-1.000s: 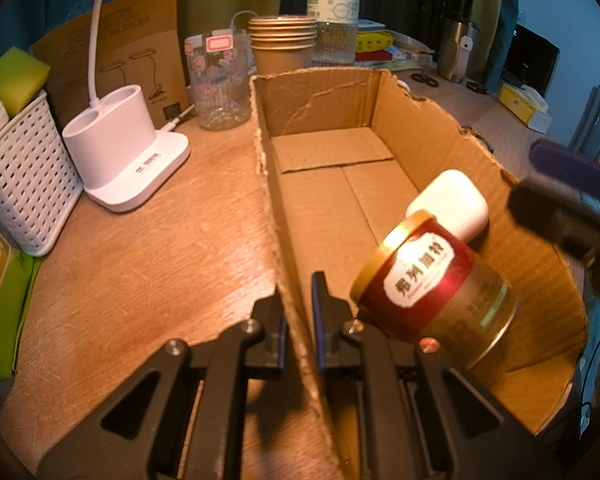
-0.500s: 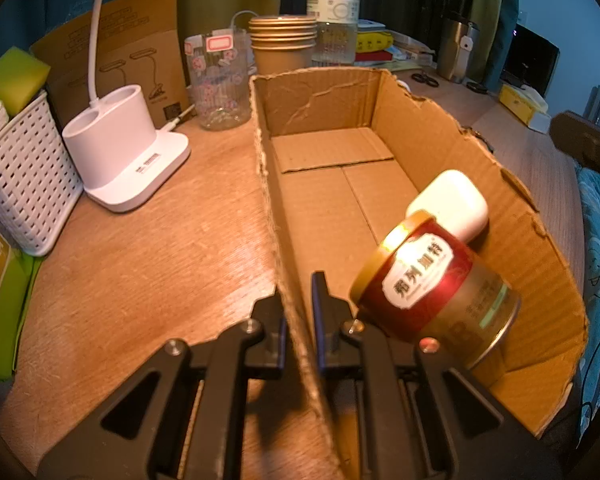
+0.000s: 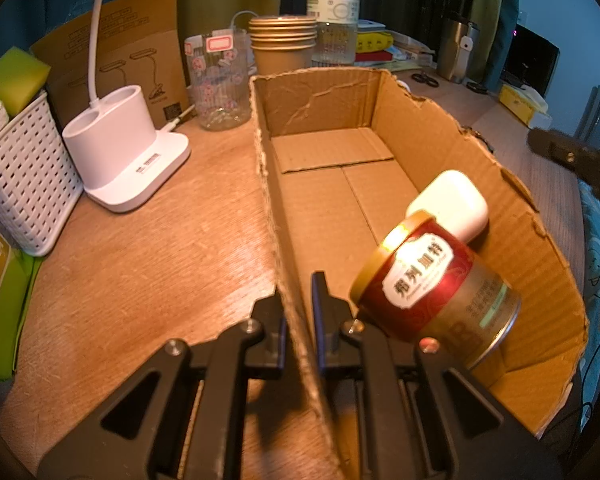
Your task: Organize rigid objects
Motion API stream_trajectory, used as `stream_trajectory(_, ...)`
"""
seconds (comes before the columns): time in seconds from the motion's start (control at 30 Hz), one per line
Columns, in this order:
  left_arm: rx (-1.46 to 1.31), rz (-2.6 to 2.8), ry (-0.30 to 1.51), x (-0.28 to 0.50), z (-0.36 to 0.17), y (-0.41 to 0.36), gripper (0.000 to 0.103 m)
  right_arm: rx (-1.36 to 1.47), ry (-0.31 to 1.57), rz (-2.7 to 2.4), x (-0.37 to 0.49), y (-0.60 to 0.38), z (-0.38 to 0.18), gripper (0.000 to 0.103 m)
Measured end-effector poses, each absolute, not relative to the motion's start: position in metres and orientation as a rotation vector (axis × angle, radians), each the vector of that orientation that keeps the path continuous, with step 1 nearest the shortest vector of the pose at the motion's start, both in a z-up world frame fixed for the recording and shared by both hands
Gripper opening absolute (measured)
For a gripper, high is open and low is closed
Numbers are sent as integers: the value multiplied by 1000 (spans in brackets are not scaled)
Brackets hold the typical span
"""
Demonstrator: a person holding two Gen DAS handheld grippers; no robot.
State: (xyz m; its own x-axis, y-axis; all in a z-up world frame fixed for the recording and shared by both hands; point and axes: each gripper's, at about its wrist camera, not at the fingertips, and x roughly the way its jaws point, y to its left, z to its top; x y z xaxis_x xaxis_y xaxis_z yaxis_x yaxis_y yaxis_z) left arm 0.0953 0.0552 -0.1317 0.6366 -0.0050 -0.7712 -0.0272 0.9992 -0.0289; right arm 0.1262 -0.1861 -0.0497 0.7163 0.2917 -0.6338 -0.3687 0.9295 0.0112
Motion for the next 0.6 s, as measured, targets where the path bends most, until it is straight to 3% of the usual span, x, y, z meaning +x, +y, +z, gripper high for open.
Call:
stream_trajectory(0.33,-39,14,881,96,-132,56,11,-113,773,356,146,-183,-82,61)
stream_trajectory(0.43,-39,14,881,95,-132,55,11,-109,789,352,150,-182,-86,69)
stream_trajectory(0.6,-39,14,881,95,-132,55,11,-99,815,341,159,-181,-92,69)
